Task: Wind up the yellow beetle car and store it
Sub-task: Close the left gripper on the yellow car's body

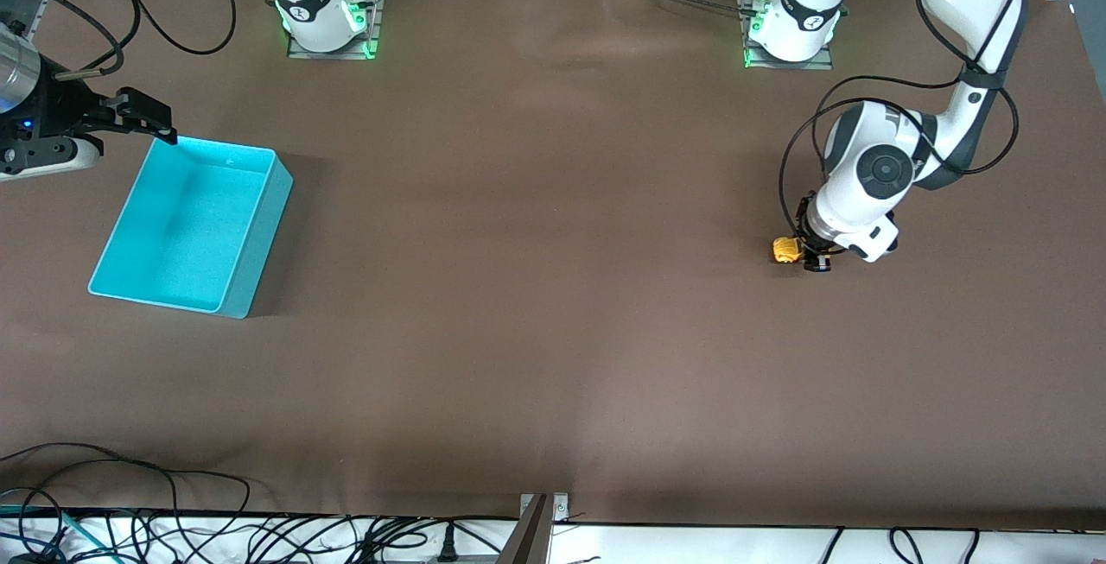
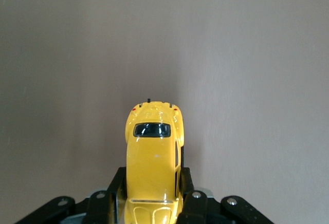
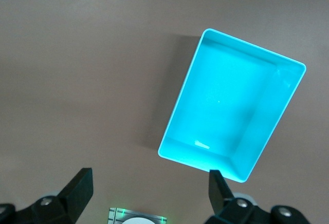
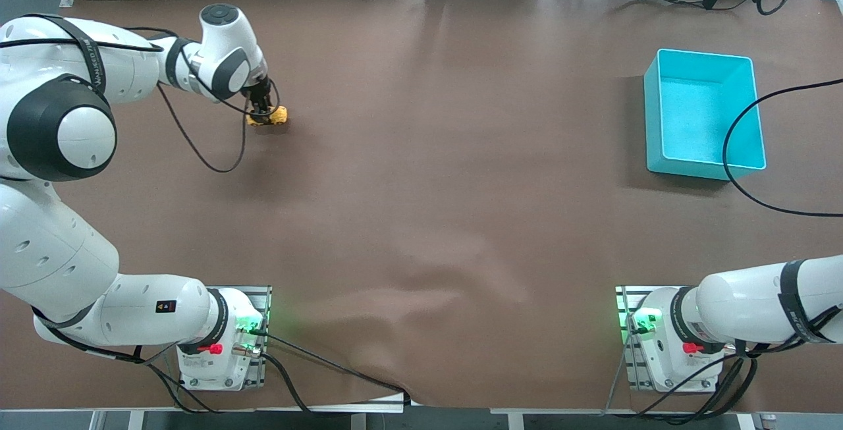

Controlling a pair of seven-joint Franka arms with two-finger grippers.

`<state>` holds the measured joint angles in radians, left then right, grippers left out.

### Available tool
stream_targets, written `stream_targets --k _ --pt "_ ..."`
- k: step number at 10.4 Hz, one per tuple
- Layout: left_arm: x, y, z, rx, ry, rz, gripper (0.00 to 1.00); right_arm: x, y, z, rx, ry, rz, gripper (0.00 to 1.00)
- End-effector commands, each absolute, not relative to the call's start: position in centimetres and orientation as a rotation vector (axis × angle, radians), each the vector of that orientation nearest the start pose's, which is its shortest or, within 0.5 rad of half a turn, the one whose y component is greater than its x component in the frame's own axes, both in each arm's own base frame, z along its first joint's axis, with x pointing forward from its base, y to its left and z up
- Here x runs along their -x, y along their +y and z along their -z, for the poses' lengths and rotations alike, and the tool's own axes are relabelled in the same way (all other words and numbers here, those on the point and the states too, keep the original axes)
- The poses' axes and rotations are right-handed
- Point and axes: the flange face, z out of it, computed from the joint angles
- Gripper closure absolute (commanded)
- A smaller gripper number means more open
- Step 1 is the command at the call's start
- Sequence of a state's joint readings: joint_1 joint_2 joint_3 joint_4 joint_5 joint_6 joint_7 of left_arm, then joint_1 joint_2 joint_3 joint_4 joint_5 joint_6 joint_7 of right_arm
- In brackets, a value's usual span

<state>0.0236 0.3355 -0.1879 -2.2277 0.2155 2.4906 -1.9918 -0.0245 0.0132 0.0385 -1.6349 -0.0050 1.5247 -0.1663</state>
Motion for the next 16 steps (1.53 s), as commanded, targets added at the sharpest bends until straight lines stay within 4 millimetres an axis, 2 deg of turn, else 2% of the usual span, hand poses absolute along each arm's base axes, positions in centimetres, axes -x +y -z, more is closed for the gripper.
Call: stream_targets --k 1,3,5,8,12,16 --pt "-52.7 -12.9 -21.4 -2.182 2.388 -0.02 1.0 -54.8 0.8 -58.7 3.13 -0.272 -0.201 0.0" --pt "-52.1 -14.9 -20.1 -2.22 2.368 0.022 1.0 -54.8 0.8 -58.7 3.129 -0.274 -0.201 0.0" --pt "-52.2 -15.1 -18.3 -2.265 2.345 0.037 1.0 -54.8 0.8 -58.7 3.129 -0.274 -0.201 0.0" --pt "-52.7 -14.0 -17.4 -2.326 2.301 0.036 1.0 -54.8 0.8 -58.7 3.13 -0.272 -0.201 0.0" --pt "-53.3 -10.2 -16.3 -2.404 2.253 0.051 1.0 -54.8 0.8 -58.7 3.13 -0.272 -0.201 0.0" --pt "-54.1 -4.0 -15.1 -2.375 2.342 0.029 1.0 -54.8 0.8 -58.7 3.13 -0.272 -0.199 0.0"
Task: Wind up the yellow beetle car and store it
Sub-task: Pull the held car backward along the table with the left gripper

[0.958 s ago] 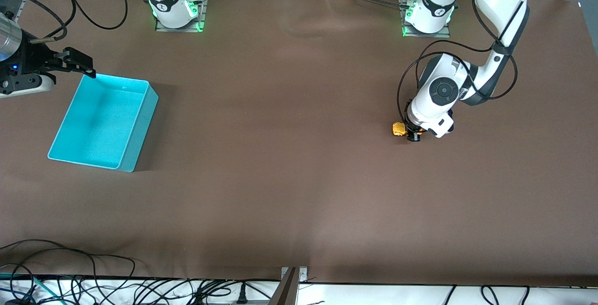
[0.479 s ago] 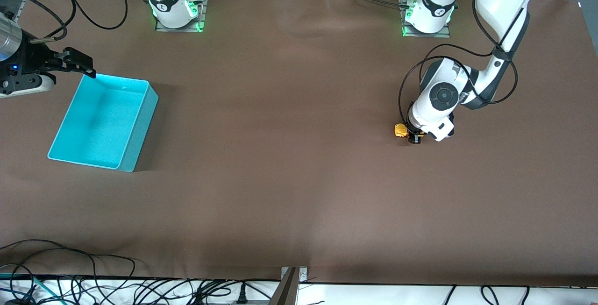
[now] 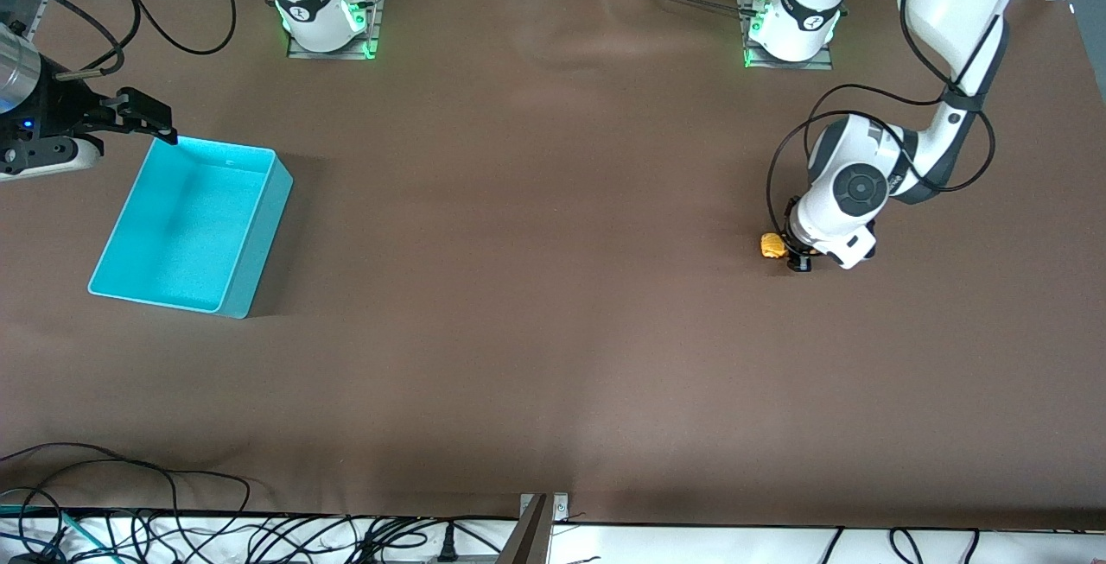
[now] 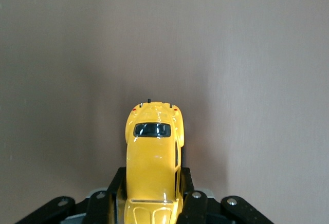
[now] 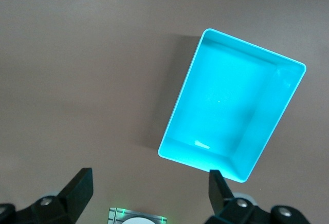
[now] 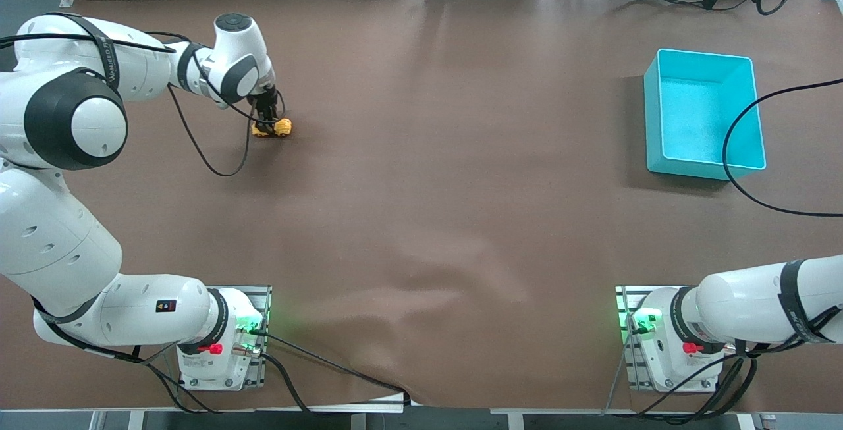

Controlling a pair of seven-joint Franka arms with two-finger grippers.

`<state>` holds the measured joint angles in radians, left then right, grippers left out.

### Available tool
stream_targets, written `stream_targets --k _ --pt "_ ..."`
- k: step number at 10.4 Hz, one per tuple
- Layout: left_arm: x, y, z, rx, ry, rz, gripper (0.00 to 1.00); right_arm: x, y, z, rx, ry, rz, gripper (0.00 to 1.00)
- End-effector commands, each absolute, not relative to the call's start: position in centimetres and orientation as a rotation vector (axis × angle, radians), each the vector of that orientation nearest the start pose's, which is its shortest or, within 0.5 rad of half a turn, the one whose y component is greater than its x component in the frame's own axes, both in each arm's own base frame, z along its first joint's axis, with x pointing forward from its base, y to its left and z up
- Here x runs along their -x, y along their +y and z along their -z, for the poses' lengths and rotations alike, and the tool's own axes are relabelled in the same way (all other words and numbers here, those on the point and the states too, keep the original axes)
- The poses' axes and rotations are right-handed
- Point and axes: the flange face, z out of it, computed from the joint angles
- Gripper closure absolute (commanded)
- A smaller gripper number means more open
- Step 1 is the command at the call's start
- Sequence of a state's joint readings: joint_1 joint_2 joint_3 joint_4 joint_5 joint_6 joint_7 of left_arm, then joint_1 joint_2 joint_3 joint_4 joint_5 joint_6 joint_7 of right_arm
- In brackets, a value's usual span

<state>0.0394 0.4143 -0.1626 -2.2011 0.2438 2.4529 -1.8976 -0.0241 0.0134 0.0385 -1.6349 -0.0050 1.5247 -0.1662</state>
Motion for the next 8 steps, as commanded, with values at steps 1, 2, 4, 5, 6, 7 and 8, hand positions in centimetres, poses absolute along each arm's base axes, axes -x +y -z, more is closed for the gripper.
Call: stream_targets --k 1,2,4,5,6,7,8 --pt "-54.5 -2.2 -14.6 -2.372 2.362 0.022 1.0 -54.8 0.8 -58.7 3.129 -0.274 -0.201 0.0" --pt "-55.2 -1.1 -14.3 -2.367 2.37 0.011 1.0 -54.8 0.8 -58.7 3.13 -0.272 -0.201 0.0" --pt "-55.5 0.5 -14.1 -2.421 2.331 0.008 1.0 -54.8 0.8 -58.7 3.13 -0.272 -0.201 0.0" --pt "-55.5 1.7 -14.0 -2.424 2.339 0.003 1.0 -54.8 0.8 -58.7 3.13 -0.272 -0.201 0.0" --pt "-55.5 2.2 -14.1 -2.441 2.325 0.001 1.0 -54.8 0.8 -58.6 3.13 -0.272 -0.201 0.0" --pt "-55.5 2.4 -14.1 -2.446 2.322 0.001 1.0 -54.8 0.8 -58.6 3.129 -0.272 -0.204 0.0" --pt "-55.5 2.5 -14.1 -2.457 2.31 0.003 1.0 -54.8 0.8 -58.6 3.13 -0.272 -0.201 0.0"
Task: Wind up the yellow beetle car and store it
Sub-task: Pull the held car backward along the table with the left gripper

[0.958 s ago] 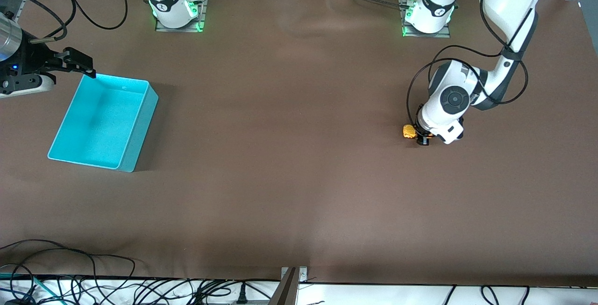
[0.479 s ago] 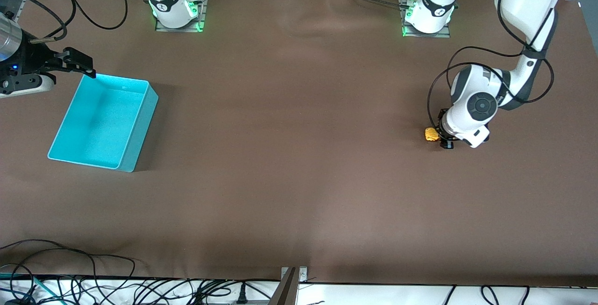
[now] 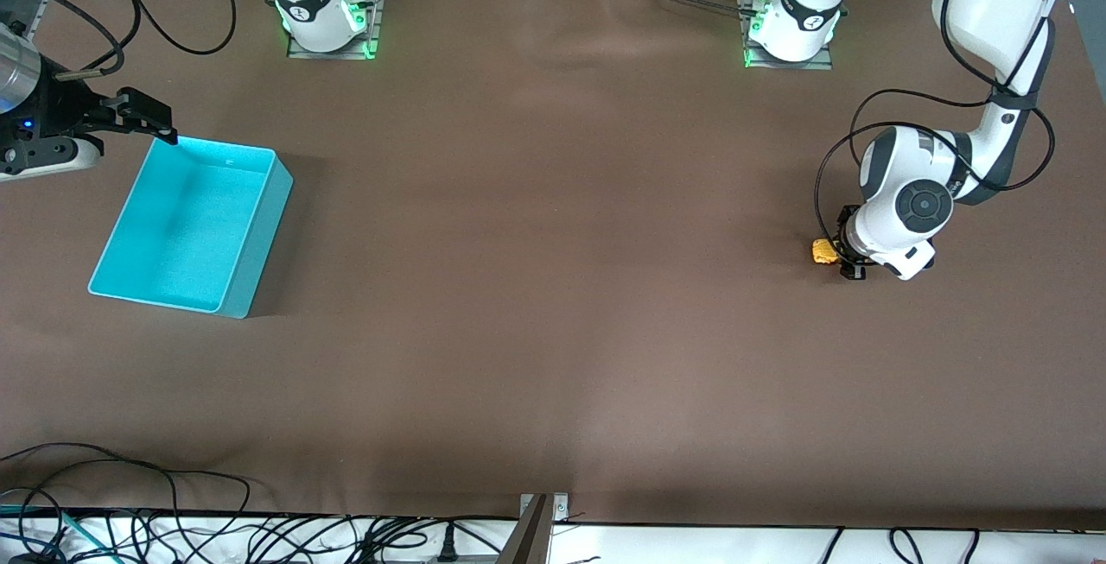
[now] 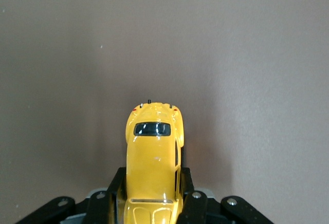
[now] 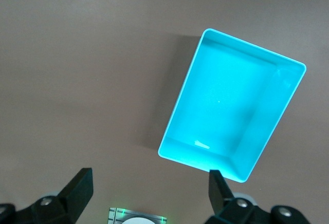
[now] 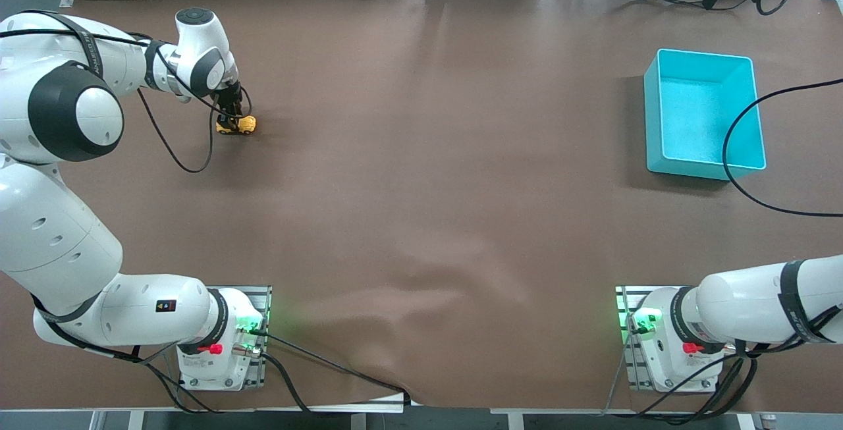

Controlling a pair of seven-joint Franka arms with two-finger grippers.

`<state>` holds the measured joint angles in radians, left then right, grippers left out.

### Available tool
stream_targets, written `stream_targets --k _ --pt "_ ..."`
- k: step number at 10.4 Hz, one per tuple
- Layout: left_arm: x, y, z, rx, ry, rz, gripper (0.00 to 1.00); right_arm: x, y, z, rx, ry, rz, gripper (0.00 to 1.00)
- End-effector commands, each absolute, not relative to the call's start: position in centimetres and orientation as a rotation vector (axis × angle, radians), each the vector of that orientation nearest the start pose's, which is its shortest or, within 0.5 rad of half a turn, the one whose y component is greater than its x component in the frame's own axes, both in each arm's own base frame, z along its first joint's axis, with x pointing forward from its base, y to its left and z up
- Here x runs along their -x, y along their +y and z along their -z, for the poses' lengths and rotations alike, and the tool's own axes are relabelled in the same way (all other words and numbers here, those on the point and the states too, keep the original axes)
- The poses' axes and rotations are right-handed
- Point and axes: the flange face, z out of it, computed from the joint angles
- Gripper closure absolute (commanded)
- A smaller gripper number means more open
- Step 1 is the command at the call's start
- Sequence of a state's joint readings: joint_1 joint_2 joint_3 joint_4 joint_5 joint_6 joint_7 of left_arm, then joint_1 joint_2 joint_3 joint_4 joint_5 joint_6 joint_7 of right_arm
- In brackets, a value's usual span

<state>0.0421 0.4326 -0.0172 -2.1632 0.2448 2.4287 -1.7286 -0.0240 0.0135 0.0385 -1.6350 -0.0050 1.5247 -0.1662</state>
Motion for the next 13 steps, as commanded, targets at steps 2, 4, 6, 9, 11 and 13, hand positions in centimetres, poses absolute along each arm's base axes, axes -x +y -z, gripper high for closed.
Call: stream_targets --k 2,4,6,9,11,13 --pt "-55.5 2.54 -14.16 2.12 -1.994 -0.002 1.0 -54.82 0.83 -58.59 3.129 -0.272 -0.204 0.0" --pt "-55.56 2.37 -14.33 2.166 -1.947 -0.006 1.0 -54.84 0.83 -58.6 3.13 -0.272 -0.201 0.0" --pt "-55.56 2.37 -14.33 2.167 -1.947 -0.006 1.0 -54.84 0.83 -58.6 3.13 -0.272 -0.201 0.0" --pt "-55.58 2.38 -14.41 2.152 -1.964 -0.005 1.0 -54.84 0.83 -58.6 3.13 -0.272 -0.201 0.0" --pt "-55.59 2.39 -14.48 2.149 -1.967 -0.005 1.0 -54.84 0.83 -58.6 3.13 -0.272 -0.201 0.0" --pt "-55.57 2.39 -14.47 2.148 -1.966 -0.006 1.0 -54.84 0.83 -58.6 3.13 -0.272 -0.201 0.0"
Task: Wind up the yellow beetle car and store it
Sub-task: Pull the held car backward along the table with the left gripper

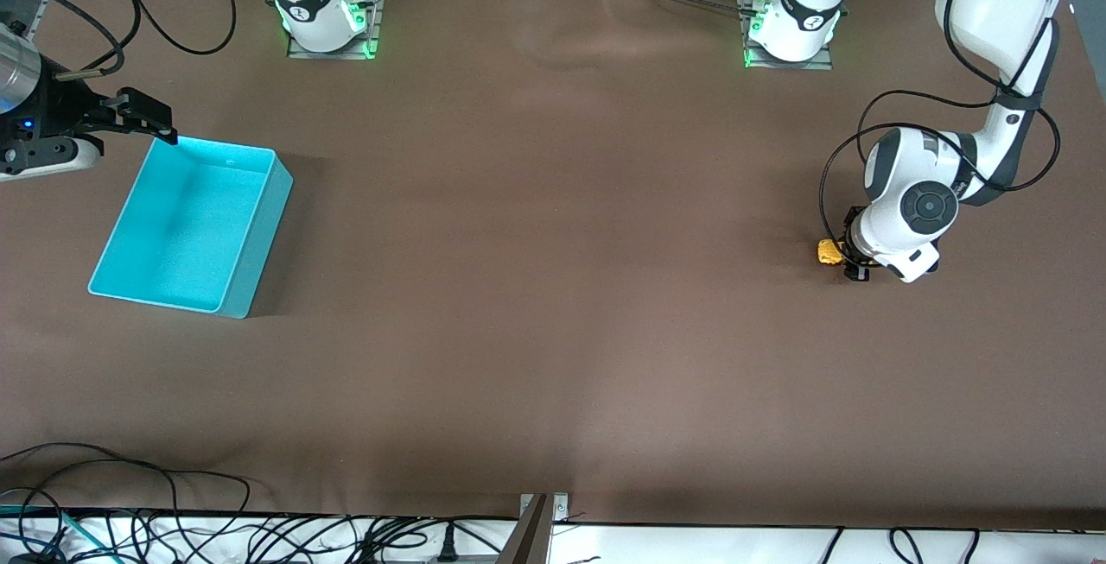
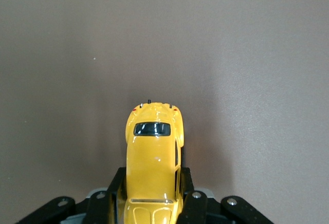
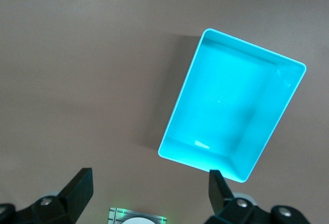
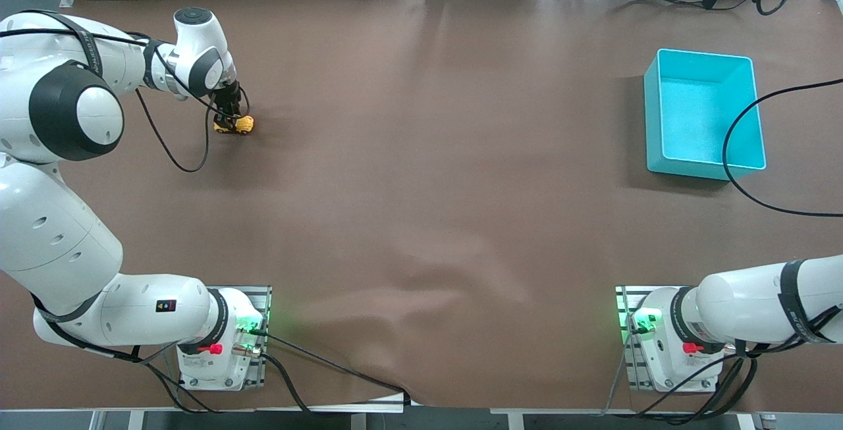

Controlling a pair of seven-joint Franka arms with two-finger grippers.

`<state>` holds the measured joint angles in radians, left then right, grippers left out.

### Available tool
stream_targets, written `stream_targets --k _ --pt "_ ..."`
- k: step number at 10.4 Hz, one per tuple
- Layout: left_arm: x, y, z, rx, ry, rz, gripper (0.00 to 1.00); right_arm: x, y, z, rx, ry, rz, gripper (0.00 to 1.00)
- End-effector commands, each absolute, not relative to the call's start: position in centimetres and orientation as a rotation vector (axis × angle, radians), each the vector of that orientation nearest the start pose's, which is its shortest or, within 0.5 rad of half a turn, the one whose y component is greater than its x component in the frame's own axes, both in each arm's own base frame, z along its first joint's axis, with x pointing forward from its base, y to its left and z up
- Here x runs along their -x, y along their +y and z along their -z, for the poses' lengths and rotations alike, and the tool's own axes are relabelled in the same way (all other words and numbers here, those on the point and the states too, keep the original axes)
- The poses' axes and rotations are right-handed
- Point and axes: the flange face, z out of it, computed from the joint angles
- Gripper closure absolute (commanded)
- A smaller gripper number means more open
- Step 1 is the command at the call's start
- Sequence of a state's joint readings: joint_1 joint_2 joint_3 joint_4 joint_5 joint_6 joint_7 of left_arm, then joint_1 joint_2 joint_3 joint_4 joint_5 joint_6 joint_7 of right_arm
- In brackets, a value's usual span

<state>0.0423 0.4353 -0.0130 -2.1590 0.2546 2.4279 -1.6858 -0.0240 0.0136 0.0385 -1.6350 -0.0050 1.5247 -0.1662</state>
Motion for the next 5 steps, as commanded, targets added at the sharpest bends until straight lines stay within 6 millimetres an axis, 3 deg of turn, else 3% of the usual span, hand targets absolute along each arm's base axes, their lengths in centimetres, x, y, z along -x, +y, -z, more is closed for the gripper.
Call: stream_targets --k 1,2,3,5 --pt "-55.6 2.4 -14.6 2.149 -1.967 -0.004 1.0 -54.8 0.8 -58.6 3.13 -0.272 -0.201 0.0" --pt "-55.7 2.4 -15.0 2.162 -1.96 0.002 0.87 -54.9 0.8 -58.6 3.13 -0.272 -0.199 0.0" --pt "-55.9 2.5 -15.5 2.169 -1.961 0.012 0.45 -54.9 0.8 -58.6 3.13 -0.272 -0.199 0.0" --pt "-56.3 2.5 -17.0 2.172 -1.989 0.035 0.26 -55.0 0.8 -58.5 3.13 -0.272 -0.199 0.0"
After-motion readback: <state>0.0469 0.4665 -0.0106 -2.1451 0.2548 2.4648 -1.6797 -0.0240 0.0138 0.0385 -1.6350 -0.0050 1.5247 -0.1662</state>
